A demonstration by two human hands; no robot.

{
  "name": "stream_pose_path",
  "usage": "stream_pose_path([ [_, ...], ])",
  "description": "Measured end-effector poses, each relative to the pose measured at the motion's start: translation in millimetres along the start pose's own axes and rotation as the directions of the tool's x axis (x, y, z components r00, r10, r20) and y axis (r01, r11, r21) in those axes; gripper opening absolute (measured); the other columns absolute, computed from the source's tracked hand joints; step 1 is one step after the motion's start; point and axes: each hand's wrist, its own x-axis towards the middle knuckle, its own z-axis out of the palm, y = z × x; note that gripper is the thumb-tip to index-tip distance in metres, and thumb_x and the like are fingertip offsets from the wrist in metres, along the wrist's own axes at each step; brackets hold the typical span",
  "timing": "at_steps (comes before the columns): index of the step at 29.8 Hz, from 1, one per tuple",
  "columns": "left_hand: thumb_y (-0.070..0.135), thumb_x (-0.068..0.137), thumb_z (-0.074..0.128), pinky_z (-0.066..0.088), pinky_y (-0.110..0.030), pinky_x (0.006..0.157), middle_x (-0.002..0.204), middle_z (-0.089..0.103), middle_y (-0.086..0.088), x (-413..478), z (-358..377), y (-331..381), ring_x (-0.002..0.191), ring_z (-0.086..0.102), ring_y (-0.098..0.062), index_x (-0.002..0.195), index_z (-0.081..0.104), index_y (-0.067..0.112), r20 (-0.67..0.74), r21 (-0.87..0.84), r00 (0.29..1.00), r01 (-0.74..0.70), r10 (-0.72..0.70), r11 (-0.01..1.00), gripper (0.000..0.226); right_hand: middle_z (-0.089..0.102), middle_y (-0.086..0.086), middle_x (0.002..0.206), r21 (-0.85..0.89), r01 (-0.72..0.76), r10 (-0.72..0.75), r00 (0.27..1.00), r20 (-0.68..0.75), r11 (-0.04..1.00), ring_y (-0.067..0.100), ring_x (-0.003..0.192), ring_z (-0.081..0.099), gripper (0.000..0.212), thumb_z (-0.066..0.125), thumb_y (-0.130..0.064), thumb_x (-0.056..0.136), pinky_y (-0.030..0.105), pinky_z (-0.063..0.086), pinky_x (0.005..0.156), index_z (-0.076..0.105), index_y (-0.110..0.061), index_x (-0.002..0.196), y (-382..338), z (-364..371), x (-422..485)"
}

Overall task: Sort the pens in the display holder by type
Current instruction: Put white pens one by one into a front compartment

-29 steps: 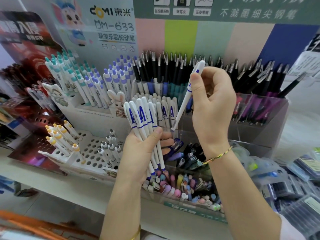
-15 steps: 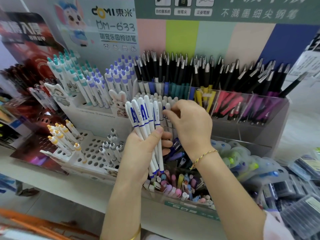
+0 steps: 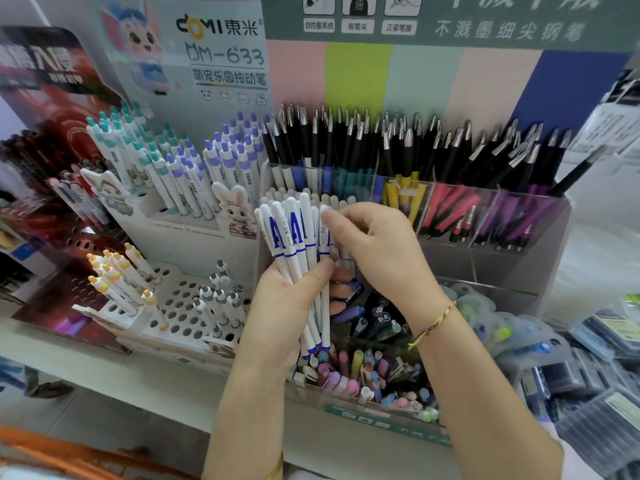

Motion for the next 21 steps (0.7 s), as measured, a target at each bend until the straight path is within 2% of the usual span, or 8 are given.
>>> stream_pose_path([
  [2,0.007,0.092,0.052,0.055,-0.026,0.052,0.074,0.072,-0.010,1,0,-1,0.065,0.069,-0.019,0.104,0.061,0.003,0.007,0.016,1.000,-0.005,0.004,1.000,0.016,0.062,-0.009,0.073,0.029,-0.027,0.024,0.995,0.098,0.999,-0.003,0.066,0.056,0.014,0.058,-0.030,0.091,0.014,0.048,0.062,0.066,-0.020,0.084,-1,-2,-1],
  [3,0.008,0.092,0.052,0.056,-0.029,0.054,0.079,0.072,-0.013,2,0,-2,0.069,0.071,-0.022,0.104,0.063,0.004,0.009,0.015,1.000,-0.001,0.001,1.000,0.016,0.063,-0.008,0.077,0.041,-0.027,0.024,0.996,0.086,0.999,-0.001,0.068,0.057,0.013,0.059,-0.029,0.091,0.015,0.049,0.064,0.066,-0.019,0.087,-1,-2,0],
  [6,0.008,0.093,0.051,0.057,-0.030,0.055,0.081,0.073,-0.014,3,-1,-3,0.075,0.072,-0.025,0.096,0.062,0.003,-0.006,-0.018,1.000,0.022,-0.022,1.000,0.012,0.061,-0.007,0.076,0.175,0.018,0.015,0.983,-0.183,0.984,0.003,0.067,0.057,0.009,0.060,-0.025,0.090,0.021,0.049,0.063,0.063,-0.020,0.084,-2,-7,4],
  [9,0.007,0.094,0.051,0.056,-0.026,0.054,0.078,0.073,-0.008,4,-4,-5,0.073,0.072,-0.020,0.094,0.059,0.003,-0.041,0.018,0.999,-0.001,0.002,1.000,0.009,0.058,-0.010,0.071,0.209,0.169,-0.055,0.884,-0.463,0.963,0.006,0.065,0.057,0.013,0.062,-0.024,0.090,0.026,0.050,0.063,0.056,-0.024,0.078,-6,-16,9],
  [13,0.011,0.094,0.053,0.054,-0.025,0.055,0.073,0.070,-0.002,5,-7,-9,0.061,0.065,-0.012,0.094,0.060,0.010,-0.077,0.138,0.996,-0.034,0.045,0.990,0.007,0.052,-0.013,0.072,0.105,0.283,-0.165,0.780,-0.604,0.953,0.001,0.064,0.049,0.012,0.062,-0.021,0.090,0.015,0.042,0.062,0.054,-0.018,0.082,-9,-15,10],
  [17,0.010,0.094,0.055,0.045,-0.020,0.046,0.060,0.059,0.003,6,-8,-10,0.048,0.049,-0.007,0.092,0.060,0.009,-0.099,0.171,0.992,-0.066,0.084,0.983,0.006,0.050,-0.008,0.074,-0.028,0.323,-0.268,0.730,-0.629,0.946,0.012,0.067,0.052,0.013,0.061,-0.022,0.091,0.023,0.045,0.063,0.056,-0.012,0.086,-6,-10,10],
  [19,0.009,0.094,0.054,0.042,-0.020,0.045,0.058,0.057,0.003,7,-7,-10,0.047,0.046,-0.008,0.092,0.060,0.007,-0.098,0.172,0.990,-0.083,0.101,0.982,0.006,0.053,-0.005,0.075,-0.107,0.310,-0.312,0.747,-0.587,0.945,0.015,0.068,0.053,0.017,0.062,-0.024,0.090,0.026,0.046,0.063,0.058,-0.008,0.085,-2,-6,11],
  [21,0.009,0.094,0.055,0.041,-0.021,0.045,0.059,0.057,0.002,7,-6,-10,0.047,0.045,-0.009,0.093,0.060,0.007,-0.095,0.159,0.990,-0.083,0.099,0.984,0.006,0.057,-0.002,0.075,-0.194,0.255,-0.319,0.801,-0.506,0.947,0.015,0.068,0.053,0.020,0.063,-0.027,0.088,0.029,0.046,0.063,0.060,-0.008,0.084,5,-1,12],
])
